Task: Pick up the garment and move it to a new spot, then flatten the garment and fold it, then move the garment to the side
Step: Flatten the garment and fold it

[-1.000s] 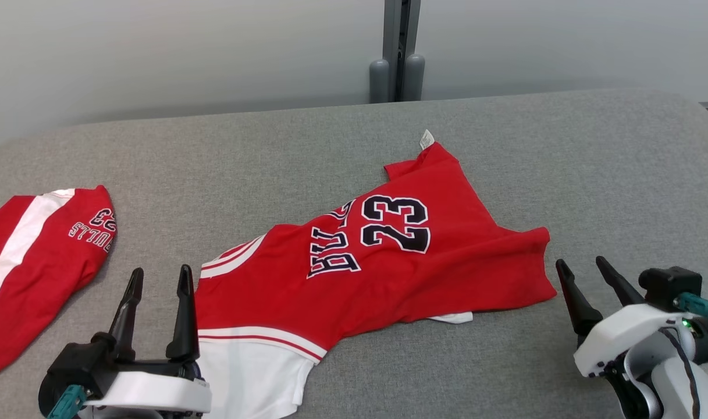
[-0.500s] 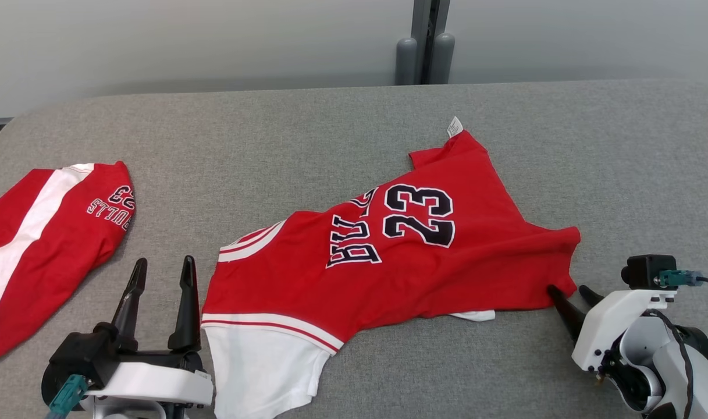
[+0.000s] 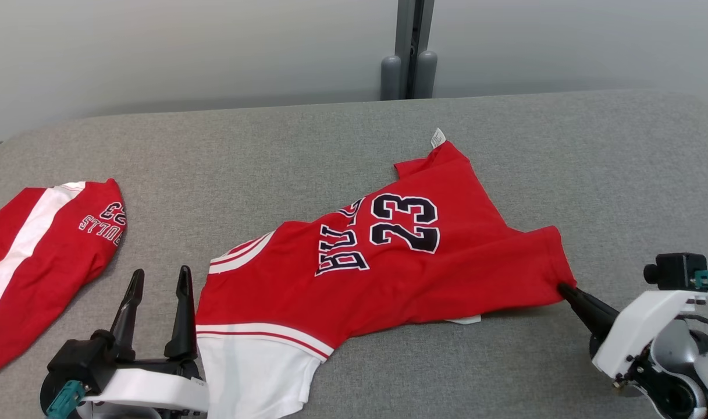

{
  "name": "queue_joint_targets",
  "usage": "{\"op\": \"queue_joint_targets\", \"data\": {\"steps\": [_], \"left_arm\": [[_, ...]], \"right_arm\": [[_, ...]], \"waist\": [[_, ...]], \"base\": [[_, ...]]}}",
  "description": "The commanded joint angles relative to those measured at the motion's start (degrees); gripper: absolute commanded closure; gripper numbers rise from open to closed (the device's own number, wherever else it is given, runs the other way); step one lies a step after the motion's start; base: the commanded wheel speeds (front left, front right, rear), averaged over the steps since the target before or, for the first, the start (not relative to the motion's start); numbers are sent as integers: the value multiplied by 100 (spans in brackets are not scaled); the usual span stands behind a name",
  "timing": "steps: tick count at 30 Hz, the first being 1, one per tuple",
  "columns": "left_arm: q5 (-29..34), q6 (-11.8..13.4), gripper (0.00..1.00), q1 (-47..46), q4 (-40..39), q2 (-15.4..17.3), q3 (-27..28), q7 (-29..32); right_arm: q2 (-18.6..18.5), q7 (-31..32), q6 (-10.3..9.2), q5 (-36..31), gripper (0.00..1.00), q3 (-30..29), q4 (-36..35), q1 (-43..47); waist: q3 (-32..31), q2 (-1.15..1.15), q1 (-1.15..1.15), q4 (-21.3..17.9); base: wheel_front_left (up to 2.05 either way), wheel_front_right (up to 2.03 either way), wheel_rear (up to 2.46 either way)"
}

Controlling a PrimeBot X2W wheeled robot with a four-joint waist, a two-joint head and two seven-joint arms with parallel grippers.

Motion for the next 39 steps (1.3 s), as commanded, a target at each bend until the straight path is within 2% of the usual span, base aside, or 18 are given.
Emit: {"op": "queue_joint_targets", "data": {"steps": [1, 5, 9, 10, 13, 17, 18, 19, 20, 24, 30, 38, 39], "left_arm": [[-32, -21, 0, -5, 18, 16, 18, -2], [-61, -8, 0, 18, 51, 17, 31, -2], [-89, 10, 0, 23, 77, 15, 43, -2], [-89, 20, 0, 9, 88, 17, 32, -2], [-88, 17, 0, -26, 120, 16, 19, -2], [-102, 27, 0, -38, 163, 17, 7, -3], [-101, 25, 0, -46, 178, 16, -3, -3], [-102, 24, 0, -56, 195, 16, -14, -3], [-104, 23, 0, -68, 209, 16, -23, -2], [-95, 28, 0, -66, 237, 16, -31, -3], [-30, 31, 0, 12, 169, 16, 62, -3], [98, -43, 0, 93, -306, 15, 241, -2], [98, -43, 0, 93, -306, 15, 241, -2]], "right_arm": [[-85, 89, 3, 108, 100, -33, -127, 133], [-451, 456, 3, 469, 100, -273, -812, 584], [-582, 961, 3, 720, 100, -552, -1217, 1156], [-552, 1255, 3, 801, 100, -679, -1307, 1377], [-441, 1581, 3, 731, 100, -864, -1281, 1677], [-172, 1686, 3, 301, 100, -1111, -1112, 1745], [-100, 1651, 2, 158, 97, -1165, -1053, 1720], [-38, 1601, 2, 15, 54, -1216, -987, 1684], [45, 1563, 2, -119, 0, -1269, -922, 1655], [346, 1476, 3, -416, 0, -1400, -818, 1576], [445, 1006, 3, -611, 0, -1633, -1259, 1481], [508, -611, 3, -1222, 0, -1703, -1979, 1242], [508, -611, 3, -1222, 0, -1703, -1979, 1242]], "waist": [[-17, 0, 0, -29], [-17, 0, 0, -83], [-5, 0, 0, -126], [5, 0, 0, -135], [15, 0, 0, -128], [32, 0, 0, -128], [32, 0, 0, -123], [31, 0, 0, -115], [28, 0, 0, -107], [-1, 0, 0, -69], [-83, 0, 0, -32], [-223, 0, 0, 1], [-223, 0, 0, 1]], "base": [[0, 0, 0], [0, 0, 0], [0, 0, 0], [0, 0, 0], [0, 0, 0], [0, 0, 0], [0, 0, 0], [0, 0, 0], [0, 0, 0], [0, 0, 0], [0, 0, 0], [0, 0, 0], [0, 0, 0]]}}
